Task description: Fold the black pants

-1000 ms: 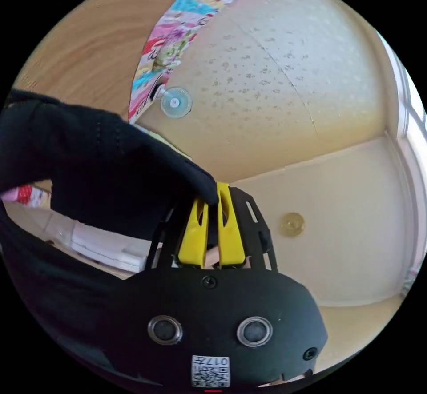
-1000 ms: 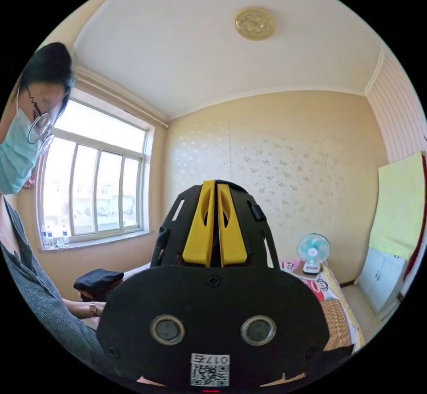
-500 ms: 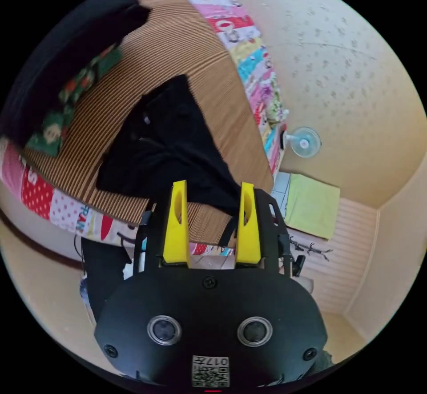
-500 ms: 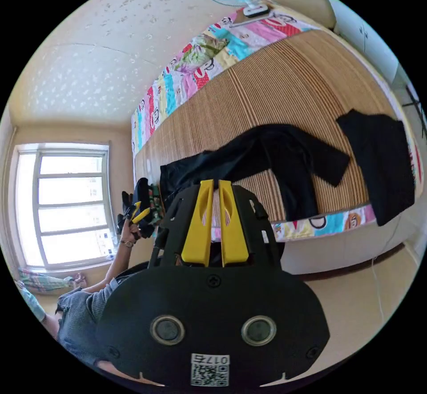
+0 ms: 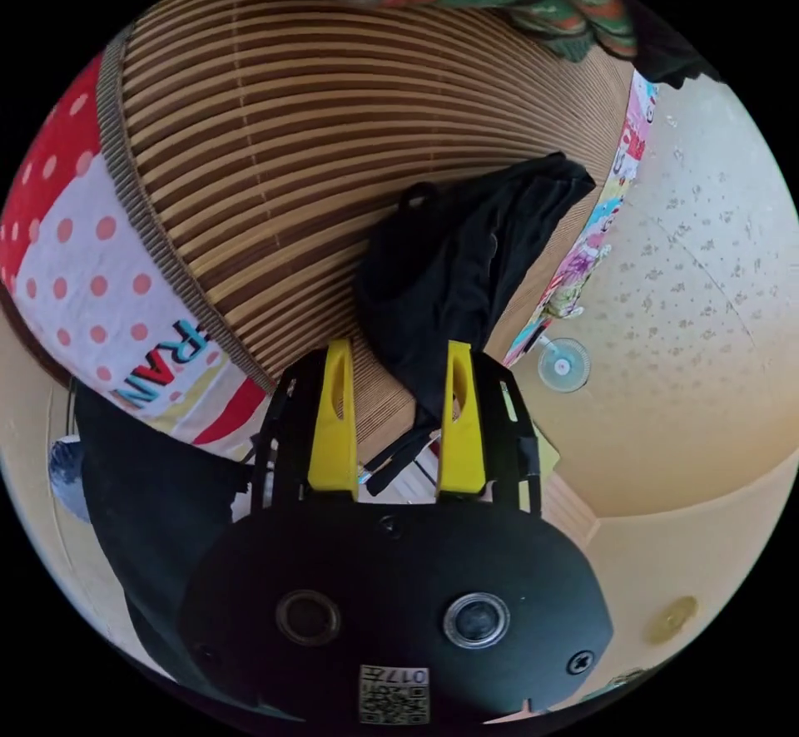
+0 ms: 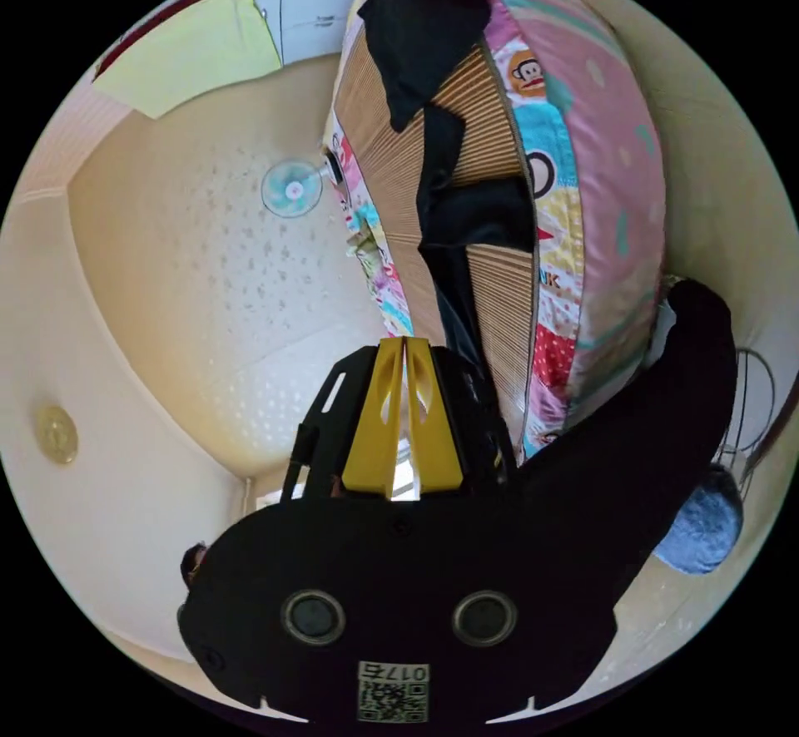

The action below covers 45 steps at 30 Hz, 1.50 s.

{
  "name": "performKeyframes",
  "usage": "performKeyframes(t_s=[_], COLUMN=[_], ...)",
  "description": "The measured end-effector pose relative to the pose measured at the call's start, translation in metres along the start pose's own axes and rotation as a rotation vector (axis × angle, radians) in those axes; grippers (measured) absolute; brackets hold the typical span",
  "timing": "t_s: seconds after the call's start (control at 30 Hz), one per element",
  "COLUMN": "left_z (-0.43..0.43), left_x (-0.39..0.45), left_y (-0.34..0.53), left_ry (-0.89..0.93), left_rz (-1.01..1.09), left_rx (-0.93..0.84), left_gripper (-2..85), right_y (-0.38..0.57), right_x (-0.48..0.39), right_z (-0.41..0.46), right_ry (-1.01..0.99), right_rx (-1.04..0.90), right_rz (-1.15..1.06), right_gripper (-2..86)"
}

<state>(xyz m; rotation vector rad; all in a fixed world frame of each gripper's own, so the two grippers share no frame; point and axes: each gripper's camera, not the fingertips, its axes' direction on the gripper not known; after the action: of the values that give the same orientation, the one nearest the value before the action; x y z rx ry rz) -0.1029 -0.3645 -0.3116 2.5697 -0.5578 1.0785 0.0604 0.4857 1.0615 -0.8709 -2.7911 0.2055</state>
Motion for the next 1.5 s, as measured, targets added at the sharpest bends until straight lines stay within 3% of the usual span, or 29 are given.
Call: performKeyframes(t_s=[0.07, 0.23, 0.4, 0.5, 0.57, 0.73, 0.83, 1.07, 1.33, 1.5], left_z=[0.001, -0.008, -0.031, -0.081, -0.114, -0.139, -0.138, -0.167, -0.197, -0.181], left_x=[0.002, 0.003, 0.011, 0.015, 0.000, -0.030, -0.046, -0.054, -0.033, -0.026], left_y=[-0.012, -0.025, -0.038, -0.033, -0.022, 0.013, 0.031, 0.063, 0.084, 0.087], left_ry=[0.074, 0.045, 0.144, -0.160, -0.296, -0.135, -0.114, -0.275, -0.315, -0.346], left_rz=[-0.010, -0.022, 0.213, 0.229, 0.097, 0.022, 0.001, -0.095, -0.098, -0.074], left_rx=[-0.010, -0.064, -0.343, -0.235, -0.071, 0.098, 0.065, 0.021, 0.047, -0.090], left_gripper=[13.4, 7.4, 4.8, 4.9, 6.2, 8.8, 9.1, 8.4, 8.0, 8.2], right_y=[0.005, 0.005, -0.012, -0.021, -0.036, -0.077, -0.111, -0.180, -0.188, -0.193], right_x=[-0.024, -0.063, -0.088, -0.106, -0.121, -0.159, -0.192, -0.262, -0.303, -0.331], right_z=[-0.038, -0.097, -0.140, -0.158, -0.162, -0.143, -0.123, -0.078, -0.093, -0.115], right_ry=[-0.075, -0.199, -0.315, -0.269, -0.244, -0.215, -0.138, 0.053, 0.129, 0.201], right_rx=[0.079, 0.199, 0.296, 0.359, 0.352, 0.271, 0.186, 0.049, 0.259, 0.325], right_rz=[0.030, 0.088, 0.203, 0.302, 0.347, 0.436, 0.465, 0.499, 0.585, 0.588], right_gripper=[0.4, 0.5, 0.6, 0.8, 1.1, 3.6, 6.8, 9.8, 11.1, 9.8])
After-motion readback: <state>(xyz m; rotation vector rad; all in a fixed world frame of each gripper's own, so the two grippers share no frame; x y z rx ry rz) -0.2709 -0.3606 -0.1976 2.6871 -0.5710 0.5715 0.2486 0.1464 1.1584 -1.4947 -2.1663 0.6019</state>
